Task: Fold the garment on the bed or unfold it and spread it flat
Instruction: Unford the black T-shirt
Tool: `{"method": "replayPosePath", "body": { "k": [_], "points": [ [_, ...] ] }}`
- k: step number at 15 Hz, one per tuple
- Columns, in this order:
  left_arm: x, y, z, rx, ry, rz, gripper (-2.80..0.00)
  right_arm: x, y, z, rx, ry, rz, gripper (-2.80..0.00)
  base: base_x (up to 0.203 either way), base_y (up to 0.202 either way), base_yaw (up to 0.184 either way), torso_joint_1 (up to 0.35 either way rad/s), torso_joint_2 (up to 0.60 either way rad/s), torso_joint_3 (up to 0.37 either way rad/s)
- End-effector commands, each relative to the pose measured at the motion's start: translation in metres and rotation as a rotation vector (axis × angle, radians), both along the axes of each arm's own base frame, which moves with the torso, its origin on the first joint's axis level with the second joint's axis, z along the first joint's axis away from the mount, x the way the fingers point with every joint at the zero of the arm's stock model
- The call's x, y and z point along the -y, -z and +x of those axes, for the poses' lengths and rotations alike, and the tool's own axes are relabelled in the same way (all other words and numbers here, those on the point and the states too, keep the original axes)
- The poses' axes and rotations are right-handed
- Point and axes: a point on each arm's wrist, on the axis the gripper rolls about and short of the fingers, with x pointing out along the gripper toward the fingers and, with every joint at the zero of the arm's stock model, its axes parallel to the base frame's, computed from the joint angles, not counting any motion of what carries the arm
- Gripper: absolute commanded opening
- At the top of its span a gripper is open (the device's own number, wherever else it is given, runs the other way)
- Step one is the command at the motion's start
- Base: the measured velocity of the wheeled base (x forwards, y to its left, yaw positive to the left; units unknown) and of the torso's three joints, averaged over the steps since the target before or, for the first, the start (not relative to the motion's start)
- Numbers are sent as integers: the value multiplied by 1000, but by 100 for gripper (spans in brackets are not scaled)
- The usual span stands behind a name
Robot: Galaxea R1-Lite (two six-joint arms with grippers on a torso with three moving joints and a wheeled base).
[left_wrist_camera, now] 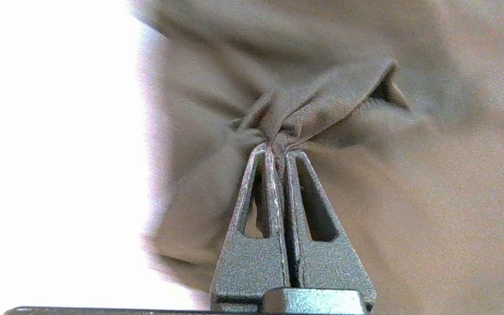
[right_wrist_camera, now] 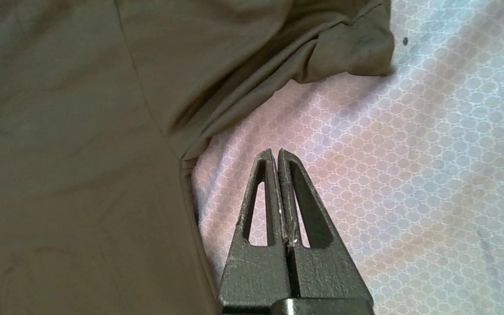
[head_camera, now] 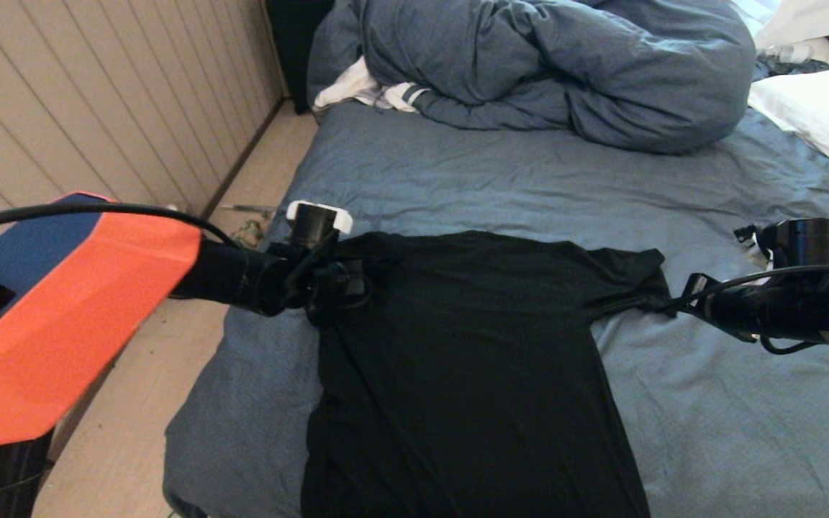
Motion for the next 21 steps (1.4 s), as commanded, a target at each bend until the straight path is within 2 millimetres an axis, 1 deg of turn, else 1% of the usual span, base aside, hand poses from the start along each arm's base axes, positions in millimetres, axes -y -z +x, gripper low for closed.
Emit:
{"method": "replayPosePath", "body": {
  "k": [1, 3, 4, 6, 8, 10, 12, 14, 17, 19, 21],
  "points": [
    [-34, -31, 4, 61, -72, -32, -280, 0, -1, 0, 4, 0, 2, -280, 0, 0, 0, 0, 0, 0],
    [-76, -45, 12, 85, -157, -44, -280, 0, -2, -1, 7, 0, 1, -280, 0, 0, 0, 0, 0, 0],
    [-94, -44, 15, 75, -181, -52, -280, 0, -1, -1, 5, 0, 2, -280, 0, 0, 0, 0, 0, 0],
    [-118, -30, 18, 28, -214, -69, -280, -1, -2, -2, 5, -2, 2, -280, 0, 0, 0, 0, 0, 0],
    [-146, -22, 22, -2, -264, -111, -280, -2, -2, -2, 6, -3, 1, -280, 0, 0, 0, 0, 0, 0],
    [-167, -17, 25, -21, -288, -140, -280, -1, -2, -3, 7, -3, 0, -280, 0, 0, 0, 0, 0, 0],
    [-180, -10, 24, -44, -319, -155, -280, -1, -3, -4, 9, -1, -1, -280, 0, 0, 0, 0, 0, 0],
    [-185, -5, 19, -67, -343, -169, -280, -1, -3, -3, 8, -1, 0, -280, 0, 0, 0, 0, 0, 0],
    [-193, 8, 11, -90, -373, -172, -280, 0, -3, -4, 10, 0, -1, -280, 0, 0, 0, 0, 0, 0],
    [-200, 12, 3, -86, -401, -185, -280, 0, -3, -4, 8, 0, 0, -280, 0, 0, 0, 0, 0, 0],
    [-209, 13, 0, -76, -425, -193, -280, 0, -2, -4, 8, 0, 0, -280, 0, 0, 0, 0, 0, 0]
  ]
}}
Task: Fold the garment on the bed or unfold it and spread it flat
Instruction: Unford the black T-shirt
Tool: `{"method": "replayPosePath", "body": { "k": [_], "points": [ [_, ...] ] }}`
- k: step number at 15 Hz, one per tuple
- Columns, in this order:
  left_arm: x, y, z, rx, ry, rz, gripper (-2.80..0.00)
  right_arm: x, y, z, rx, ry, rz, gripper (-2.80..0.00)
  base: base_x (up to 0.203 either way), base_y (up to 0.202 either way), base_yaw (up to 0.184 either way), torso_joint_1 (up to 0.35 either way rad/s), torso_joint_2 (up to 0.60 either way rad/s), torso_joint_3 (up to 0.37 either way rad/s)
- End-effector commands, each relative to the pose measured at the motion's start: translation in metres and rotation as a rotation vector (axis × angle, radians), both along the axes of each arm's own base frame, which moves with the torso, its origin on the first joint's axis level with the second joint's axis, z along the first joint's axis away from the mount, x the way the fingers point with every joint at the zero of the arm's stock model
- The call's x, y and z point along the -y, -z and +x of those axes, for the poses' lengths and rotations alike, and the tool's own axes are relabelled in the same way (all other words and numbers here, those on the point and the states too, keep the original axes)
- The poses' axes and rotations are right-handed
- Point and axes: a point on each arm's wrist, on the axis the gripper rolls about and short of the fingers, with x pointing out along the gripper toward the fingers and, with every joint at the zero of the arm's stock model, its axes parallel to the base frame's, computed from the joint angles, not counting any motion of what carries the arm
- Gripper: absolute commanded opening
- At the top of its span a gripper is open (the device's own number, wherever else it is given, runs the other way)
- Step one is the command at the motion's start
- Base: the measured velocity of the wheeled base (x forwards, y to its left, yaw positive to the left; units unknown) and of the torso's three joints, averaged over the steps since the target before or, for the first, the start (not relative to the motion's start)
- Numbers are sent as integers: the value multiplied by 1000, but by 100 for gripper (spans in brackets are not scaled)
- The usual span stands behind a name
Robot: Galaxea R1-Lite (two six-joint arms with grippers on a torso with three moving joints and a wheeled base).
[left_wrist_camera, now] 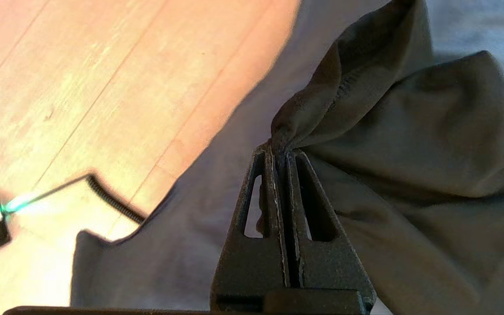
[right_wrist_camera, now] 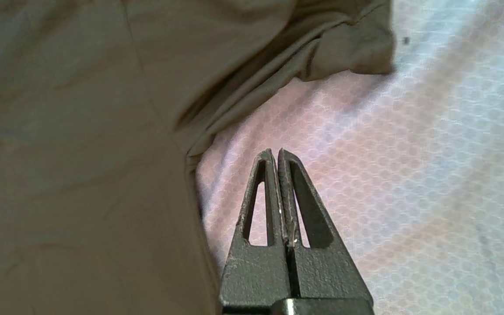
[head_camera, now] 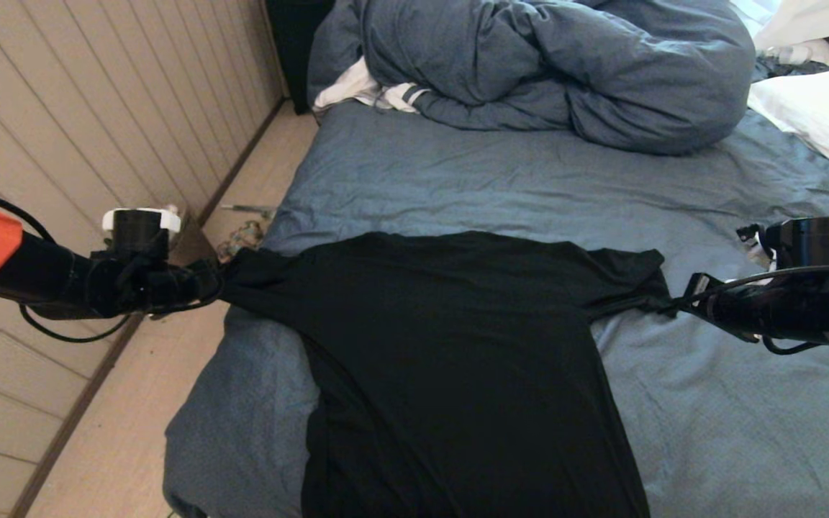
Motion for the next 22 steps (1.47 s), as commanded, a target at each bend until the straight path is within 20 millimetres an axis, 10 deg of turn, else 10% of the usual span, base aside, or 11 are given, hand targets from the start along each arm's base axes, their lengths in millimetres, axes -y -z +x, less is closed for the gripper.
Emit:
{"method": "replayPosePath", "body": {
  "k": [1, 7, 8, 22],
  "points": [
    [-6, 0, -4, -3, -25, -11, -280, 0, 0, 0, 0, 0, 2, -280, 0, 0, 0, 0, 0, 0],
    [-7, 0, -4, -9, -30, -12, -280, 0, -1, 0, 12, 1, -3, -280, 0, 0, 0, 0, 0, 0],
    [-6, -3, -4, -5, -29, -13, 0, 0, 0, 0, 11, 0, -1, -280, 0, 0, 0, 0, 0, 0],
    [22, -128, -141, 161, 156, -30, 0, -11, -46, -41, 141, -13, -31, -280, 0, 0, 0, 0, 0, 0]
  ]
}}
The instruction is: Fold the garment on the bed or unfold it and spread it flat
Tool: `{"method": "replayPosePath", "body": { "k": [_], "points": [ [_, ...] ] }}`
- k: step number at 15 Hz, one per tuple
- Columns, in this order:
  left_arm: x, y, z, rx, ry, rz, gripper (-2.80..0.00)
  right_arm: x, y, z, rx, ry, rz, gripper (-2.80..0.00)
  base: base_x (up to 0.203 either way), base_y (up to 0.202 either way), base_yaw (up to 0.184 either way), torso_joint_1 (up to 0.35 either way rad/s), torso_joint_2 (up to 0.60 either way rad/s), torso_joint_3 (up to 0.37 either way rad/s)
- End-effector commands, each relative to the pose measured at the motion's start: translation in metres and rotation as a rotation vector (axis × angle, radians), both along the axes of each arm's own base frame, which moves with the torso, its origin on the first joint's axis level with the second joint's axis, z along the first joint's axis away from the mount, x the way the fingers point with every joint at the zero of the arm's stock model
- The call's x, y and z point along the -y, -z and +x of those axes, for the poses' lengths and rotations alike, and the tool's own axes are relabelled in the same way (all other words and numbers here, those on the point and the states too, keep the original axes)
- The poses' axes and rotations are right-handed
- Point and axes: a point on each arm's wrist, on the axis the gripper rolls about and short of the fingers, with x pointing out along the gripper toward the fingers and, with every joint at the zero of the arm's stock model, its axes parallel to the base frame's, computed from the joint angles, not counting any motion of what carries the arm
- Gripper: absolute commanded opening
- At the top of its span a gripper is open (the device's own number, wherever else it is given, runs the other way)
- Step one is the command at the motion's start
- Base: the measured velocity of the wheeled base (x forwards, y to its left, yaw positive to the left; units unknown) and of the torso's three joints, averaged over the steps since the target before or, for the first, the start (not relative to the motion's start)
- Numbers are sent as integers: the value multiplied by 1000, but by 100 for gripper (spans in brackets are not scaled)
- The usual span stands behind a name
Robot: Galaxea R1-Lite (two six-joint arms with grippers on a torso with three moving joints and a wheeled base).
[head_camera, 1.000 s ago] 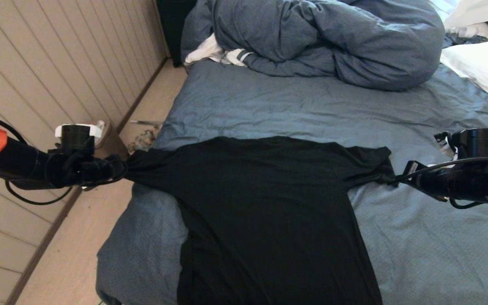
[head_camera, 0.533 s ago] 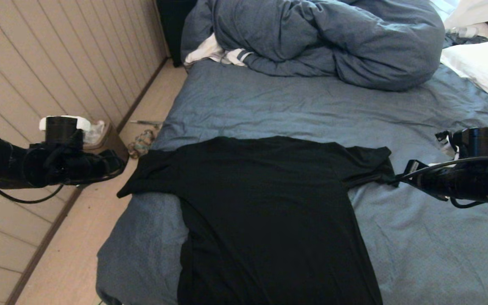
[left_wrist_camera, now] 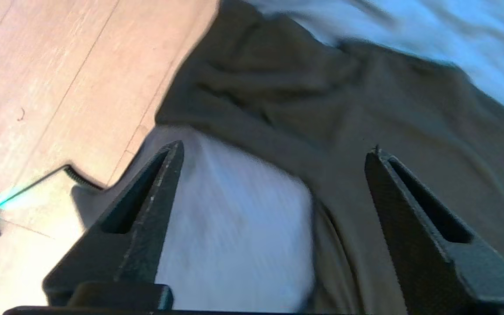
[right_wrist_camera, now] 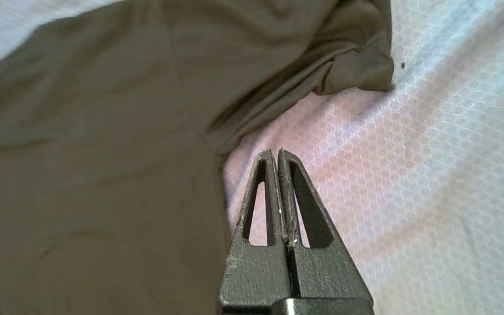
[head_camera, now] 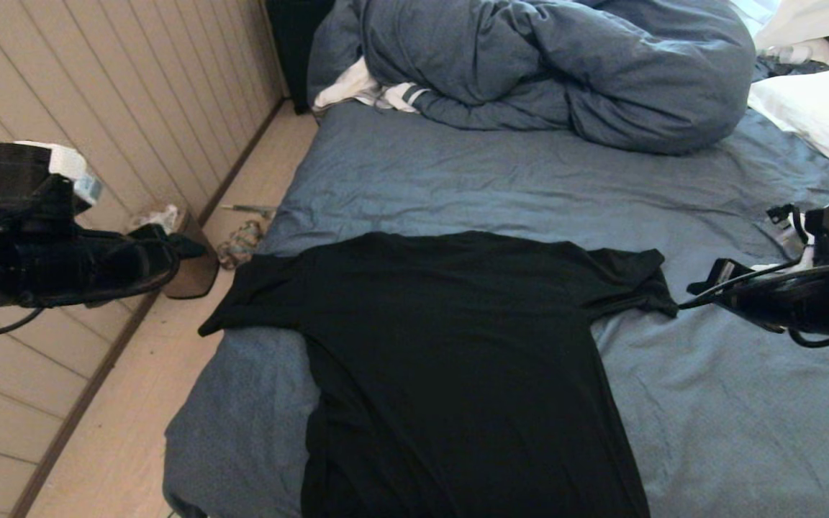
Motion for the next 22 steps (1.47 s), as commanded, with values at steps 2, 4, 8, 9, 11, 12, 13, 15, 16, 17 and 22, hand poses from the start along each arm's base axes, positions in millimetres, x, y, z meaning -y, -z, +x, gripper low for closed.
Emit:
{"method": "replayPosePath", "body": {
  "k": [2, 4, 8, 9, 11, 12, 13, 15, 16, 17, 22],
  "points": [
    [5, -40, -64, 105, 53, 16, -280, -7, -30, -34, 93, -3, -24, -280, 0, 0, 0, 0, 0, 0],
    [7, -55, -116, 140, 105, 40, -280, -15, -53, -73, 120, -16, -55, -280, 0, 0, 0, 0, 0, 0],
    [-4, -55, -225, 239, 203, 130, -280, -35, -78, -179, 122, -62, -162, -280, 0, 0, 0, 0, 0, 0],
    [-7, -48, -246, 262, 210, 142, -280, -39, -78, -204, 133, -66, -177, -280, 0, 0, 0, 0, 0, 0],
    [-14, -24, -283, 286, 223, 173, -280, -48, -63, -251, 152, -73, -205, -280, 0, 0, 0, 0, 0, 0],
    [-16, -11, -297, 282, 232, 192, -280, -51, -47, -267, 139, -82, -221, -280, 0, 0, 0, 0, 0, 0],
    [-18, 2, -309, 276, 240, 218, -280, -53, -24, -280, 106, -97, -239, -280, 0, 0, 0, 0, 0, 0],
    [-19, 37, -325, 242, 236, 294, -280, -57, 13, -299, 87, -127, -278, -280, 0, 0, 0, 0, 0, 0],
    [-17, 54, -330, 227, 208, 331, -280, -58, 28, -307, 92, -150, -296, -280, 0, 0, 0, 0, 0, 0],
    [-15, 70, -334, 227, 194, 365, -280, -59, 41, -314, 108, -180, -311, -280, 0, 0, 0, 0, 0, 0],
    [-13, 130, -310, 254, 201, 405, -280, -55, 94, -296, 262, -137, -387, -280, 0, 0, 0, 0, 0, 0]
  ]
}}
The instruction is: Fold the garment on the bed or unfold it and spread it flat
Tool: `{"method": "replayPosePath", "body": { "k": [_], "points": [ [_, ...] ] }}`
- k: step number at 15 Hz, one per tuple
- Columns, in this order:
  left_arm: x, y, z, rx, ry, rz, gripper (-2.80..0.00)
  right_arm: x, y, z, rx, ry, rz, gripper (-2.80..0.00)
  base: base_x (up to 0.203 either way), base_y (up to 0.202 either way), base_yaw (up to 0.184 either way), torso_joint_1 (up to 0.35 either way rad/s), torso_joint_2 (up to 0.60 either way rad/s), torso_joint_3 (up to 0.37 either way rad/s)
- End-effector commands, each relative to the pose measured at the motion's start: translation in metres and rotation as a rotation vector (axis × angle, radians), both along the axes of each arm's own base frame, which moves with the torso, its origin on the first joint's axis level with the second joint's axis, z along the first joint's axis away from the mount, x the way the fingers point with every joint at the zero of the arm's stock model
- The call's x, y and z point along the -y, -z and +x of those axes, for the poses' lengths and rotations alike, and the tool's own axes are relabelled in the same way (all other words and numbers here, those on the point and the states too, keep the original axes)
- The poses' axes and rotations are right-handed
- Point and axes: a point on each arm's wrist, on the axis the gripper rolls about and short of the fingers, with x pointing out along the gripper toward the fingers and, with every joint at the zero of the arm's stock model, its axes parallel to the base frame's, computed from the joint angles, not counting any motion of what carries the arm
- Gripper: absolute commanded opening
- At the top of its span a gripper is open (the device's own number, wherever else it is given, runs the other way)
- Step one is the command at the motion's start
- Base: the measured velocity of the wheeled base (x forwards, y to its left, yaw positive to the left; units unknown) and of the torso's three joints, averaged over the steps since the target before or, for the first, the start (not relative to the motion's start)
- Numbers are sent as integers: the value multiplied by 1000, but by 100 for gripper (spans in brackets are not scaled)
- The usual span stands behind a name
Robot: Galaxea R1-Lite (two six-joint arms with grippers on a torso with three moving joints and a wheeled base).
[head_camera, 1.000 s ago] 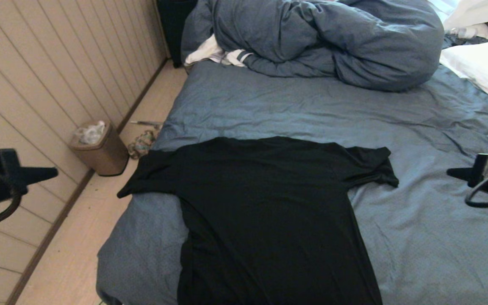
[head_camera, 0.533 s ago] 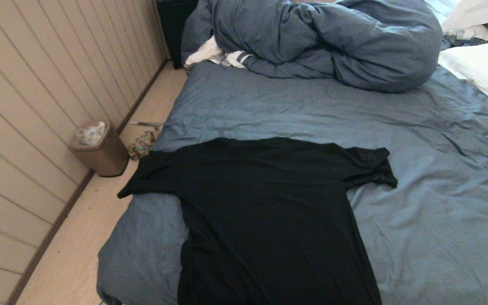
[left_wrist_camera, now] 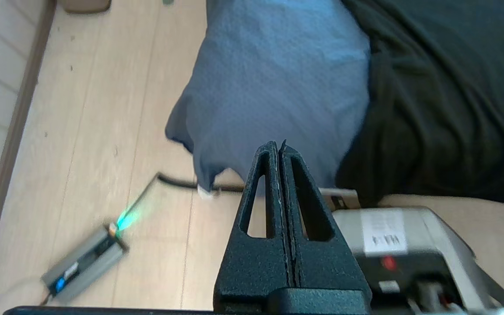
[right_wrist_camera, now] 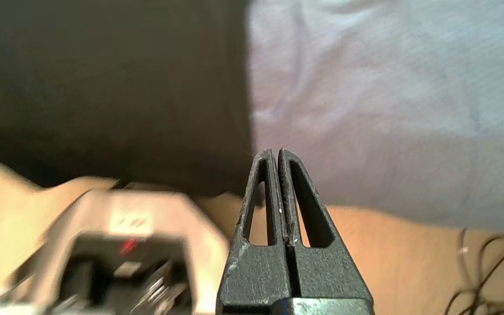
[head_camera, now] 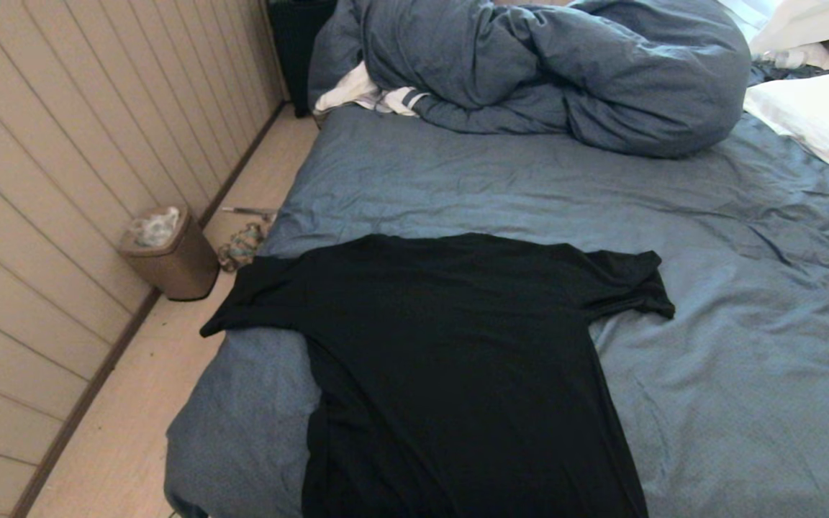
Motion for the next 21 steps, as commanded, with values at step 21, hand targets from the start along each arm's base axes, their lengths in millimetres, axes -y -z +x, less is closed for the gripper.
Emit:
{"method": "replayPosePath", "body": {
  "k": [21],
  "points": [
    [5, 16, -5, 218, 206, -103, -280, 3, 19, 1, -7, 87, -173, -280, 0, 0, 0, 0, 0, 0]
  ]
}}
